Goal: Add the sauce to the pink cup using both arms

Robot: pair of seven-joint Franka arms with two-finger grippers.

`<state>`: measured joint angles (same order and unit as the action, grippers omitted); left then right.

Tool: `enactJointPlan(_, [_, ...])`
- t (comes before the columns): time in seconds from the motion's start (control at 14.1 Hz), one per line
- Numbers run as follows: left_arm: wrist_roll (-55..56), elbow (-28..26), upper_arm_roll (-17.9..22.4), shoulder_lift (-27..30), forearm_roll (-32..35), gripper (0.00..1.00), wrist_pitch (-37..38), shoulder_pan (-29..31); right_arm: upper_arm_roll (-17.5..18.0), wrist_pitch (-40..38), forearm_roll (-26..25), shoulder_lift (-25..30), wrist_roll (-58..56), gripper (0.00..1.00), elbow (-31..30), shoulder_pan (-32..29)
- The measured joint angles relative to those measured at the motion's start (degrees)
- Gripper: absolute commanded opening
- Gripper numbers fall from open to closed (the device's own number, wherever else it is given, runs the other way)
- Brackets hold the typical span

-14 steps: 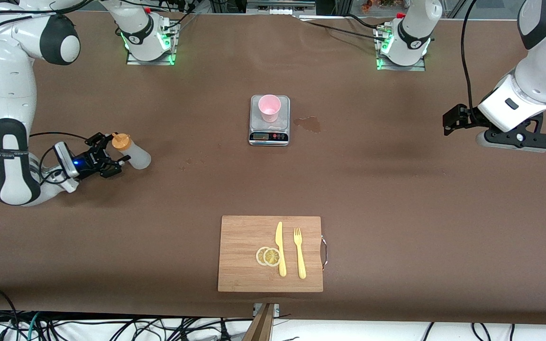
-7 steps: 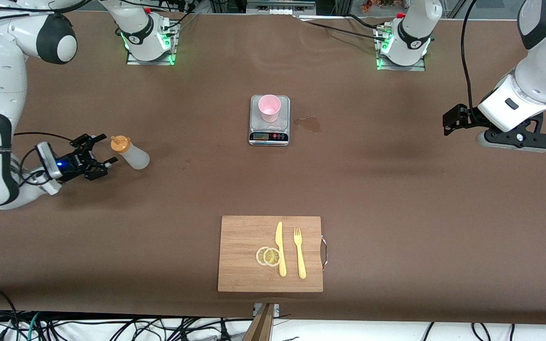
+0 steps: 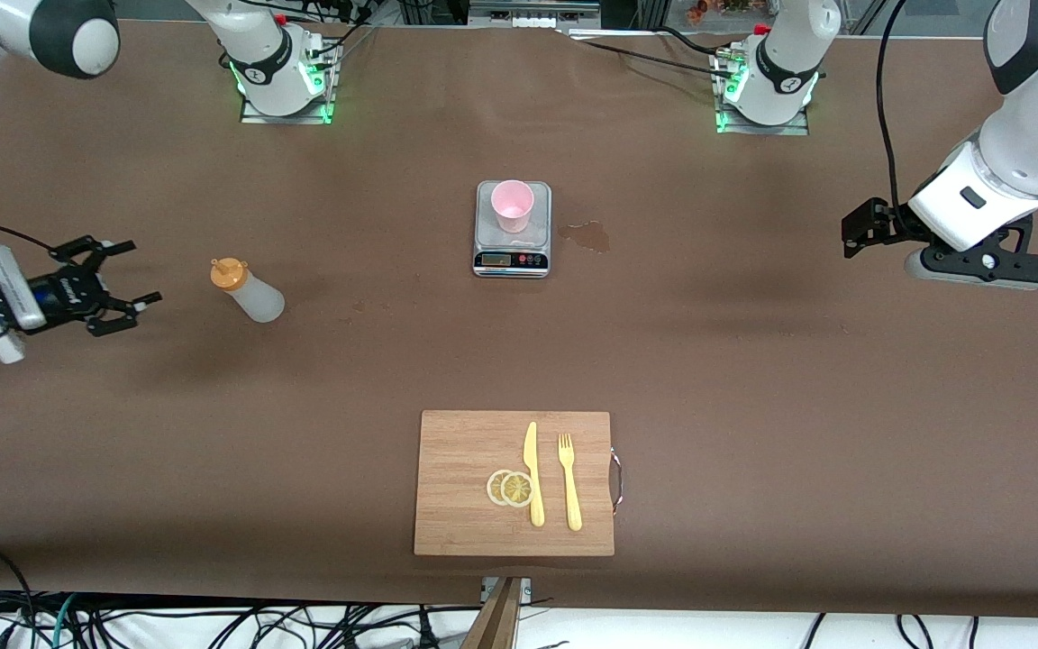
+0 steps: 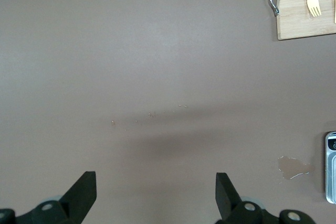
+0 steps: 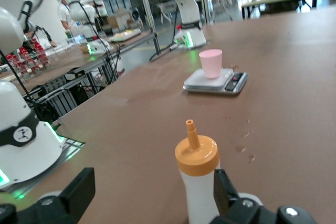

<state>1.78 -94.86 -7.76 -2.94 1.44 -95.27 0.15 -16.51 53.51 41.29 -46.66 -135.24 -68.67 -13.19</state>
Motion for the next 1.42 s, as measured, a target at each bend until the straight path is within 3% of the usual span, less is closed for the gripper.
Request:
enactJointPlan(0.14, [0.0, 0.0, 0.0, 0.0, 0.0, 1.0, 0.01, 0.0, 0.53, 3.4, -3.32, 5.51, 6.7, 1.0, -0.96, 0.12])
enactJointPlan(0.57, [0.0, 0.01, 0.0, 0.0, 0.0, 1.0, 0.03, 0.0, 7.73, 15.9, -16.22, 22.9, 30.72, 1.0, -10.4, 1.1])
enactJointPlan(0.78, [0.0, 0.01, 0.0, 0.0, 0.0, 1.0, 0.04, 0.0, 9.17, 20.04, -20.46, 30.25, 41.41, 1.0, -14.05, 3.73])
enactJointPlan(1.42, [0.0, 0.01, 0.0, 0.0, 0.0, 1.0, 0.04, 0.0, 11.41, 29.58, -28.8, 42.78, 85.17, 1.0, -19.69, 14.99])
